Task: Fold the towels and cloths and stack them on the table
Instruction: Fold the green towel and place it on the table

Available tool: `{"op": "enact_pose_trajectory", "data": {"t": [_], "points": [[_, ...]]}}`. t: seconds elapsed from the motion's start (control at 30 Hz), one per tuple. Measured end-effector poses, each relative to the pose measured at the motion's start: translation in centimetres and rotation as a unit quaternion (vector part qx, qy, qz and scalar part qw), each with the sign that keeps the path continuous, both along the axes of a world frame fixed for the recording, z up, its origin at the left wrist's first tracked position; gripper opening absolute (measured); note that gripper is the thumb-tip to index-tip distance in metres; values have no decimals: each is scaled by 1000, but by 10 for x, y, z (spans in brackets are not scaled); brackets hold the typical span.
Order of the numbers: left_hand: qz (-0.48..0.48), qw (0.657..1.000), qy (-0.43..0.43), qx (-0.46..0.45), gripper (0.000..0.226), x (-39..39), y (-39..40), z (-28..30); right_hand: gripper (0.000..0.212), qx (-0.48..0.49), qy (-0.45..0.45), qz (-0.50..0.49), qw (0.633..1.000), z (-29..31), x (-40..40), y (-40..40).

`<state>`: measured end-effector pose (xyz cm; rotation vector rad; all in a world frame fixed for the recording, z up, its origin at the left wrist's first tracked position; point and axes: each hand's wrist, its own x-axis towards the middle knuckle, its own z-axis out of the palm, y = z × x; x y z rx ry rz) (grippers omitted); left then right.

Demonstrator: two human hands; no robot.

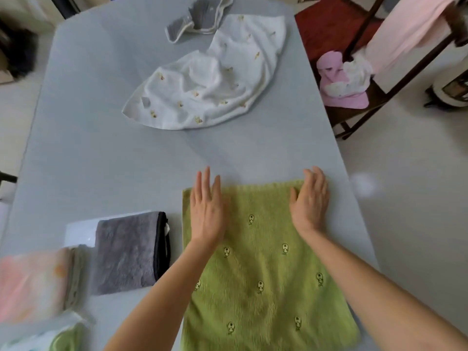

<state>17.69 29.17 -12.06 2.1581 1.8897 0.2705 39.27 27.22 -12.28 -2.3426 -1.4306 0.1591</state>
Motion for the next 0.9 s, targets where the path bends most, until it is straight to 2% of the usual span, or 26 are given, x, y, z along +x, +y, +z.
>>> {"op": "enact_pose_trajectory", "data": {"t": [0.1, 0.17, 0.2, 0.3, 0.37, 0.47, 0.57, 0.67, 0.8, 0.9], "points": [[-210, 977, 37, 6, 59, 14, -24, -13, 57, -44, -69, 220, 972, -18, -22, -13], [-251, 964, 82, -25, 66, 13, -29, -23, 61, -90, -104, 317, 938, -29, -23, -15], [-253, 962, 93, -34, 68, 11, -27, -26, 63, -109, -121, 332, 929, -32, -17, -15], [-261, 958, 106, -54, 71, 11, -17, -31, 66, -149, -130, 267, 943, -37, 21, -17], [-259, 955, 122, -77, 71, 12, -13, -31, 69, -178, -106, 189, 960, -35, 46, -24], [-226, 954, 160, -111, 73, 14, -9, -22, 71, -172, -48, 140, 974, -25, 52, -42], [-228, 954, 162, -110, 71, 30, -17, -5, 59, -116, 35, 85, 989, -12, 35, -77], [-305, 939, 122, -99, 67, 54, -44, 6, 38, -63, 65, -1, 996, -2, 19, -123], [-362, 917, 96, -135, 67, 76, -72, 4, 27, -93, 141, -114, 979, 4, 15, -181], [-379, 906, 123, -142, 73, 88, -86, 0, 23, -134, 137, -141, 971, 7, 22, -214]]}}
